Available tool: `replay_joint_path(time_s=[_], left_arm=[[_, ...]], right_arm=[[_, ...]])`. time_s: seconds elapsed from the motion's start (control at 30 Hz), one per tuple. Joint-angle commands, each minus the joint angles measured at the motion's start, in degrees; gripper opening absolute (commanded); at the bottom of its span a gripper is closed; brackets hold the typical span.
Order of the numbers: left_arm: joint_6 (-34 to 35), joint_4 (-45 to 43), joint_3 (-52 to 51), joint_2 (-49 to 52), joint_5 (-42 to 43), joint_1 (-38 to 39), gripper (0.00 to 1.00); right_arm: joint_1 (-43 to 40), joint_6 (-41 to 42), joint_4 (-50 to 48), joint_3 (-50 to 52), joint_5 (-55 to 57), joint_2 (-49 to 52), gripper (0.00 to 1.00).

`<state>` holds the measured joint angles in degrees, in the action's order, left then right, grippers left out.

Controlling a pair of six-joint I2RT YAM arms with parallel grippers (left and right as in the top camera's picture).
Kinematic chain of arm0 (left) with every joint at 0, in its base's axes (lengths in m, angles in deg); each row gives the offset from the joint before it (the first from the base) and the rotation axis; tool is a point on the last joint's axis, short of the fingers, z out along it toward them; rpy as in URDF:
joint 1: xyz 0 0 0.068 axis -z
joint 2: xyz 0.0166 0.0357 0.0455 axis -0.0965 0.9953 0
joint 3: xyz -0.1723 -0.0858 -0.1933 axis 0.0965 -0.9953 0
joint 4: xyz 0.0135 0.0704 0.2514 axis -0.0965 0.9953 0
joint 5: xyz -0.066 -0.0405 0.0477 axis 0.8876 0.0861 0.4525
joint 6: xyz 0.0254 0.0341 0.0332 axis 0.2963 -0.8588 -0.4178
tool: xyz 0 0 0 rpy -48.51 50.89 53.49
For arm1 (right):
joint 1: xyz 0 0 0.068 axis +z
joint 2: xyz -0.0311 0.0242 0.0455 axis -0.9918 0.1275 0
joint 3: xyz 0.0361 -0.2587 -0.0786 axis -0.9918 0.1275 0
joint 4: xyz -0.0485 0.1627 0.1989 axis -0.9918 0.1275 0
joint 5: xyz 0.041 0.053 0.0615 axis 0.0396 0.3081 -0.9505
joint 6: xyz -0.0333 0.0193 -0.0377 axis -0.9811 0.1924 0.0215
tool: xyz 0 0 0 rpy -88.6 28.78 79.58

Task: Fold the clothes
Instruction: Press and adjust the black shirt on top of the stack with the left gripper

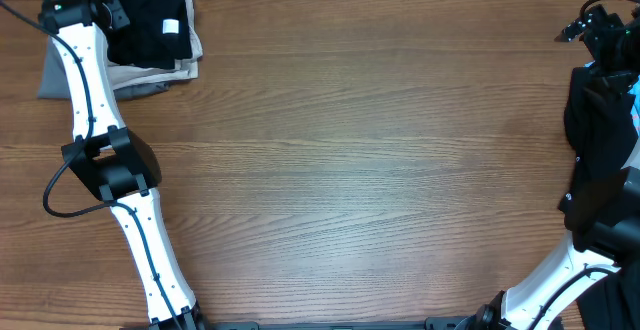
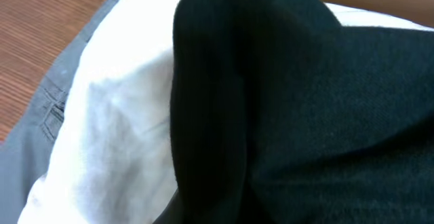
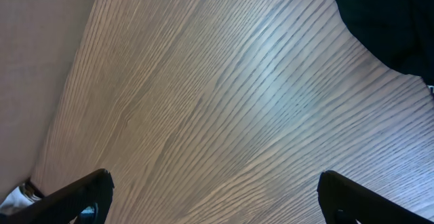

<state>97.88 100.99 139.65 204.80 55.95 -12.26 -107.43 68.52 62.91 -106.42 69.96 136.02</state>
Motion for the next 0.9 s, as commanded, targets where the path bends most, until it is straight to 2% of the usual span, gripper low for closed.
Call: replay_joint_path(time_s=[0.0,0.13,0.23,0.3,0.33,0.4,0.53,0.6,0.67,0.7,0.73,0.8,0.83,0.87], left_arm=[[1.81,-1.03,-0.79,-3.21,-6.58,-2.93,0.08],[1.77,-1.81,-0.79,-3.21,-6.54,-4.07,0.11],[1.79,-1.14,-0.79,-3.21,-6.51,-4.81,0.27],[1.79,-0.74,-0.79,-3.21,-6.49,-4.96,0.76],[1.79,-0.61,-0.76,-3.26,-6.47,-4.96,0.88],[1.81,-0.31,-0.68,-3.56,-6.49,-4.87,0.92],[1.81,-0.26,-0.46,-5.64,-6.47,-4.5,0.93],[1.81,-0.26,-0.46,-7.19,-6.27,-4.11,0.92],[1.81,-0.31,-0.46,-8.74,-5.81,-3.56,0.81],[1.79,-0.33,-0.46,-9.46,-5.64,-3.23,0.72],[1.81,-0.37,-0.46,-10.27,-5.16,-2.62,0.37],[1.86,-1.4,-0.46,-10.29,-2.21,-2.1,0.14],[1.84,-2.05,-0.59,-9.94,-0.17,-1.9,0.06],[1.86,-2.43,-0.59,-9.57,1.42,-1.68,0.04]], right_arm=[[-0.07,-0.55,-0.24,-0.42,0.15,-0.37,1.0],[-0.07,-0.55,-0.24,-0.42,0.15,-0.39,1.0],[-0.07,-0.55,-0.24,-0.42,0.15,-0.39,1.0],[-0.07,-0.55,-0.24,-0.42,0.13,-0.39,1.0],[-0.07,-0.52,-0.24,-0.42,0.13,-0.39,1.0],[-0.07,-0.55,-0.24,-0.42,0.15,-0.37,1.0],[-0.07,-0.55,-0.26,-0.42,0.13,-0.39,1.0],[-0.07,-0.55,-0.24,-0.42,0.15,-0.39,1.0],[-0.07,-0.52,-0.26,-0.42,0.13,-0.37,1.0],[-0.07,-0.55,-0.24,-0.42,0.15,-0.37,1.0],[-0.07,-0.55,-0.24,-0.42,0.13,-0.39,1.0],[-0.07,-0.55,-0.24,-0.42,0.15,-0.37,1.0],[-0.07,-0.55,-0.24,-0.42,0.15,-0.37,1.0],[-0.07,-0.55,-0.26,-0.42,0.13,-0.39,1.0]])
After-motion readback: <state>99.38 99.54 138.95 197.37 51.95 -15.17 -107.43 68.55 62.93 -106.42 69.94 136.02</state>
